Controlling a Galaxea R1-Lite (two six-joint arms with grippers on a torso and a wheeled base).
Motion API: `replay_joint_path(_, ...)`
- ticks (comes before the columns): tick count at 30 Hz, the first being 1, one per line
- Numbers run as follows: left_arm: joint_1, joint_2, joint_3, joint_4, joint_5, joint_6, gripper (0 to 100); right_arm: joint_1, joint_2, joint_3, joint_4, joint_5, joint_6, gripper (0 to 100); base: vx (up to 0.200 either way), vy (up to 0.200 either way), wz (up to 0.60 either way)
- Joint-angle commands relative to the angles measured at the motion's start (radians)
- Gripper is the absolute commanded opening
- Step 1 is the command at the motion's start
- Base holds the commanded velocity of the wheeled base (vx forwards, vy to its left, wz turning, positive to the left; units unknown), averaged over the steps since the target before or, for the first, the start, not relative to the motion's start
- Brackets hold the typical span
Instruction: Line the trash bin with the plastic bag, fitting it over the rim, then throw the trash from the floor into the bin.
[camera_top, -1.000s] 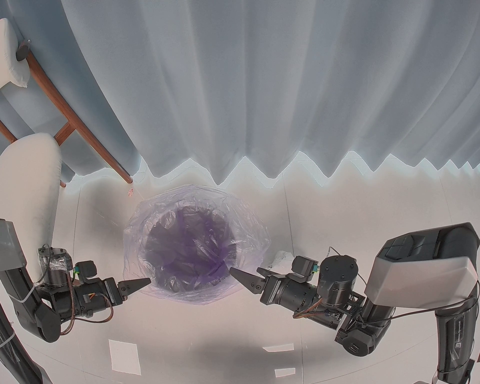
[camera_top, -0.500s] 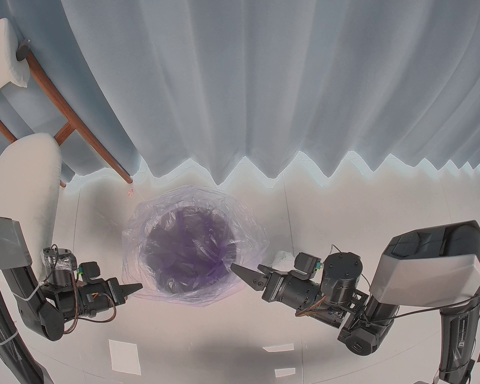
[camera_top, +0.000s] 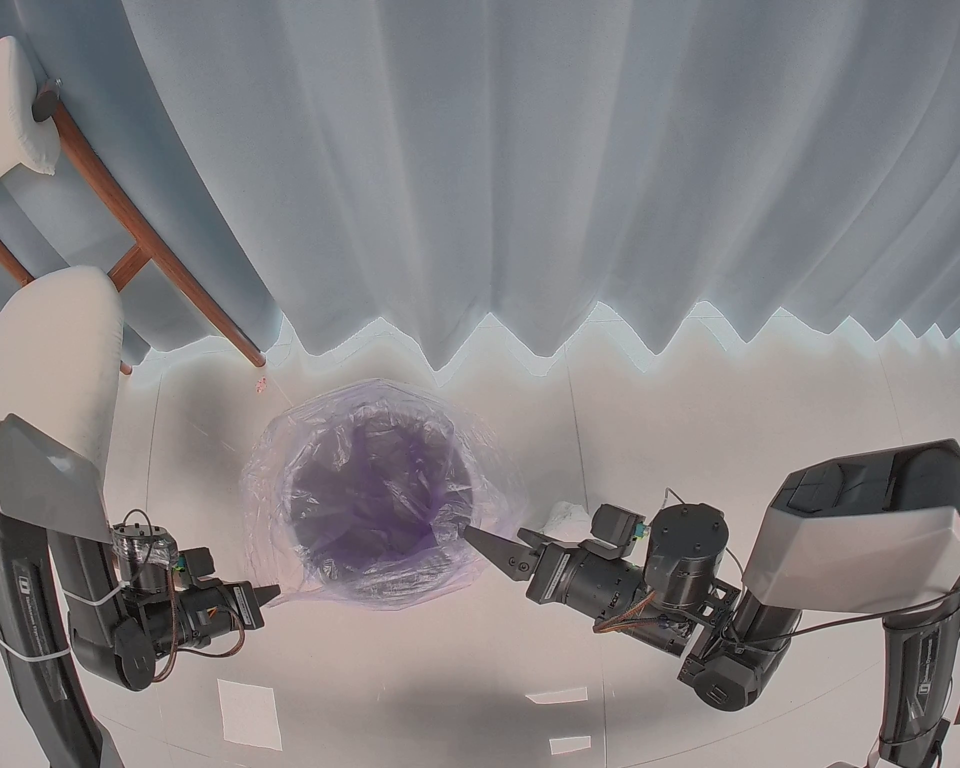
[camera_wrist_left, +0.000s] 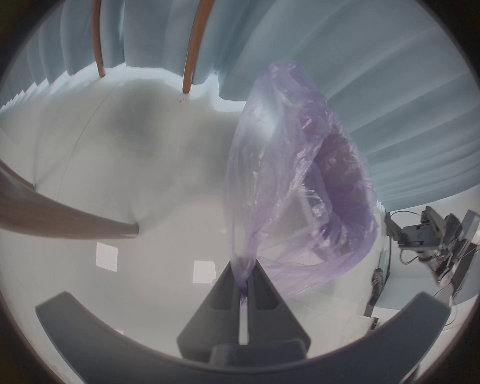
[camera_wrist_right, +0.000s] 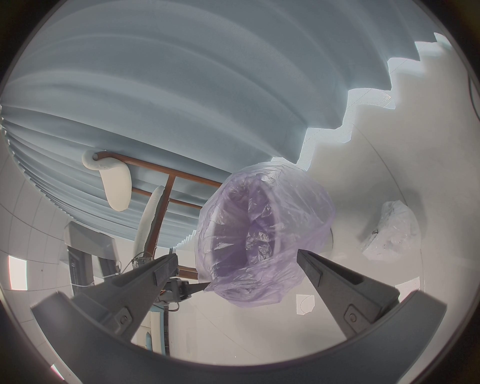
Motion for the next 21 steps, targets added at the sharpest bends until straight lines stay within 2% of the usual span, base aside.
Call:
replay_joint_path(1,-0.014,0.199,-0.006,-0.114,0.044,0.032,0,-0.001,-0.006,0.010,-0.018,0.000,0.001,100,0.000,0.000,0.00)
replay_joint_path(4,-0.029,0.197,-0.002,-0.113,0.041,0.031,0,0.008,0.004,0.016,-0.018,0.000,0.006,100,0.000,0.000,0.00)
replay_joint_path(7,-0.029,0.168,0.025,-0.113,0.030,0.028,0,0.041,0.008,0.019,-0.018,0.002,0.052,100,0.000,0.000,0.00)
replay_joint_path(11,-0.034,0.095,0.086,-0.114,-0.013,0.028,0,0.099,-0.029,-0.022,-0.012,0.028,0.254,100,0.000,0.000,0.00)
replay_joint_path(12,-0.034,0.095,0.086,-0.114,-0.013,0.028,0,0.099,-0.029,-0.022,-0.012,0.028,0.254,100,0.000,0.000,0.00)
replay_joint_path(13,-0.037,0.053,0.109,-0.113,-0.043,0.026,0,0.127,-0.042,-0.031,0.022,0.065,0.297,100,0.000,0.000,0.00)
replay_joint_path(15,-0.038,0.016,0.129,-0.113,-0.063,0.028,0,0.143,-0.054,-0.057,0.088,0.103,0.303,100,0.000,0.000,0.00)
replay_joint_path(21,-0.041,-0.020,0.140,-0.111,-0.062,0.031,0,0.150,-0.011,-0.188,0.251,0.109,0.303,100,0.000,0.000,0.00)
